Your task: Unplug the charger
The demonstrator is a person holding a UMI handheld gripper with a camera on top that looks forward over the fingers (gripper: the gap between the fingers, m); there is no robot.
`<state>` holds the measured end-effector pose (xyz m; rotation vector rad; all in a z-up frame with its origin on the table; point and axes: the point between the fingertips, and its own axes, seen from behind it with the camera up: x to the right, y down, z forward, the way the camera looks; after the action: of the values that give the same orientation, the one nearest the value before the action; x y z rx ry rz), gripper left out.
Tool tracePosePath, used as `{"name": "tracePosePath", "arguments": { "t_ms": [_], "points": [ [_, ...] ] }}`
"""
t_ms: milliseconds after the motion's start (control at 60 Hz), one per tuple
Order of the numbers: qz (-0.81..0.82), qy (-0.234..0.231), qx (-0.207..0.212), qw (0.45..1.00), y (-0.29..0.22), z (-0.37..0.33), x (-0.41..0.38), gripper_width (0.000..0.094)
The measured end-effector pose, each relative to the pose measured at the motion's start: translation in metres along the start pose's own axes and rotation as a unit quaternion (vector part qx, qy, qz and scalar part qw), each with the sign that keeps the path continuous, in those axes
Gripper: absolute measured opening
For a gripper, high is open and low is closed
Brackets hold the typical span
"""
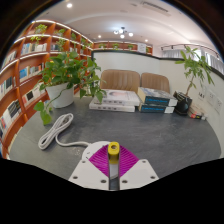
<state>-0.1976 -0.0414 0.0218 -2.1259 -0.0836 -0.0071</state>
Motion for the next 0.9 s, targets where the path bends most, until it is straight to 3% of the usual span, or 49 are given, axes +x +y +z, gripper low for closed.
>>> {"name": "tracePosePath", "arguments": {
  "t_ms": [150, 283, 367, 450, 533, 633, 750, 850, 900],
  "points": [
    [0.032, -0.004, -0.008, 0.999, 0.001, 0.002, 0.0, 0.0044],
    [0.032, -0.035, -0.061, 0.997, -0.002, -0.002, -0.002, 0.0019],
    [0.072, -0.022, 0.034, 0.997, -0.105, -0.022, 0.043, 0.0018],
    [0.064, -0.003, 0.134, 0.989, -0.194, -0.086, 0.083, 0.0026],
    [0.059, 0.014, 0.158, 0.986, -0.228, -0.102, 0.123, 0.0034],
    [0.061, 0.032, 0.123, 0.99, -0.206, -0.085, 0.17, 0.0034],
    [0.064, 0.028, 0.033, 0.997, -0.114, -0.051, 0.183, 0.0034],
    [0.077, -0.004, -0.041, 0.996, -0.048, -0.023, 0.192, 0.0036],
    [0.086, -0.017, -0.059, 0.994, -0.023, -0.015, 0.192, 0.0038]
  ]
}}
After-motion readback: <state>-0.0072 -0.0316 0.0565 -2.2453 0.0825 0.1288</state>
